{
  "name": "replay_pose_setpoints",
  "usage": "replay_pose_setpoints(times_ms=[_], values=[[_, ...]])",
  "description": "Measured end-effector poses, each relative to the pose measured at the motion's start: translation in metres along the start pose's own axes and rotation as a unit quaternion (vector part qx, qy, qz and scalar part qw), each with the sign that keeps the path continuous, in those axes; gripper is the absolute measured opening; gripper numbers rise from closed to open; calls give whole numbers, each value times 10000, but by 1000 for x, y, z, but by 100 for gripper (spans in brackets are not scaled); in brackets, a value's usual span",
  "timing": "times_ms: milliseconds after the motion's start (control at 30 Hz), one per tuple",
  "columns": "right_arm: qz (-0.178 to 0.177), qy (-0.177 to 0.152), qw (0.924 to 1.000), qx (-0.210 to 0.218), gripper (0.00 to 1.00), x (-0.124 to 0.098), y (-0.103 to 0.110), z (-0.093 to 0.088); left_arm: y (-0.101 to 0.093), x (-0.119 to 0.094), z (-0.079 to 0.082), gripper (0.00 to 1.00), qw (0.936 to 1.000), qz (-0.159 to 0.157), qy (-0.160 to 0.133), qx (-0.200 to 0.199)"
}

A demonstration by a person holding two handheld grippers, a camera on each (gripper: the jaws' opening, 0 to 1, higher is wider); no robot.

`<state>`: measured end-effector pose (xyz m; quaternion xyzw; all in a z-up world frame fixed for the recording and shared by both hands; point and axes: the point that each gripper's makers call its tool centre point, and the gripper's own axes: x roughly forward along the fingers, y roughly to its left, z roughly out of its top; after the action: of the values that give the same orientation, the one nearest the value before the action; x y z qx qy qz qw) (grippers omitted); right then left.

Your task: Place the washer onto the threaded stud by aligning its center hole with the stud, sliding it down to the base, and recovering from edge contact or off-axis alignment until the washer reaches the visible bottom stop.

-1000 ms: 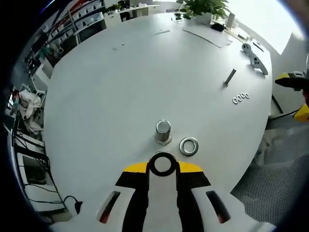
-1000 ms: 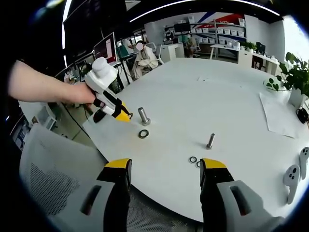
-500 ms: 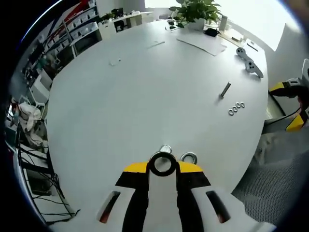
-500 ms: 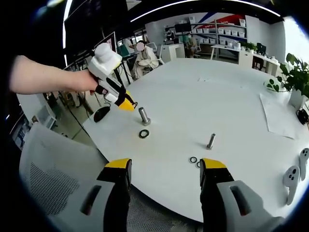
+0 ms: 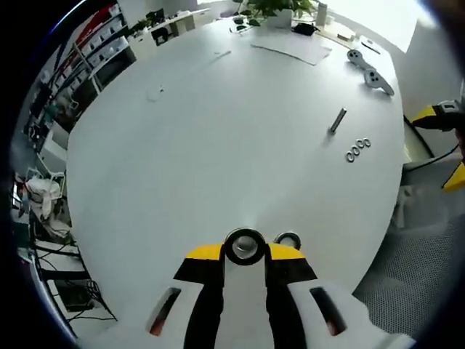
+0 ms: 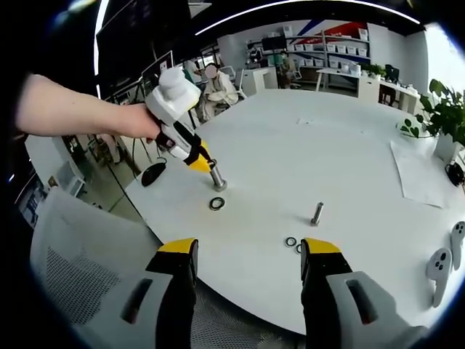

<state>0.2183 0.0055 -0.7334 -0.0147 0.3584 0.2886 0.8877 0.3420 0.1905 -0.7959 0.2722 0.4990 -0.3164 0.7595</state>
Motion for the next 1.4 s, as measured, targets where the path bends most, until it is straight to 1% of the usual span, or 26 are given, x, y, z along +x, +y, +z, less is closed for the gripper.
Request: replay_pose_setpoints(times_ms=[100, 300, 567, 767, 1000, 1400], values=[[7, -9, 10000, 9, 59, 0, 0, 0, -3, 1, 2, 18, 10000, -67, -7, -26], [44, 0, 10000, 6, 59, 0, 2, 0, -3, 8, 2, 18, 9999, -91, 102, 18], [61, 45, 10000, 34, 59, 1, 1, -2, -3, 22, -2, 19, 9995, -144, 256, 75], [99, 106, 9999, 14, 59, 2, 2, -4, -5, 36, -7, 19, 9987, -193, 434, 158], [86, 98, 9999, 63, 59, 2, 1, -4, -5, 47, -11, 19, 9984, -230, 514, 103], [69, 93, 9999, 123, 59, 2, 0, -5, -9, 54, -15, 19, 9975, -244, 652, 83]])
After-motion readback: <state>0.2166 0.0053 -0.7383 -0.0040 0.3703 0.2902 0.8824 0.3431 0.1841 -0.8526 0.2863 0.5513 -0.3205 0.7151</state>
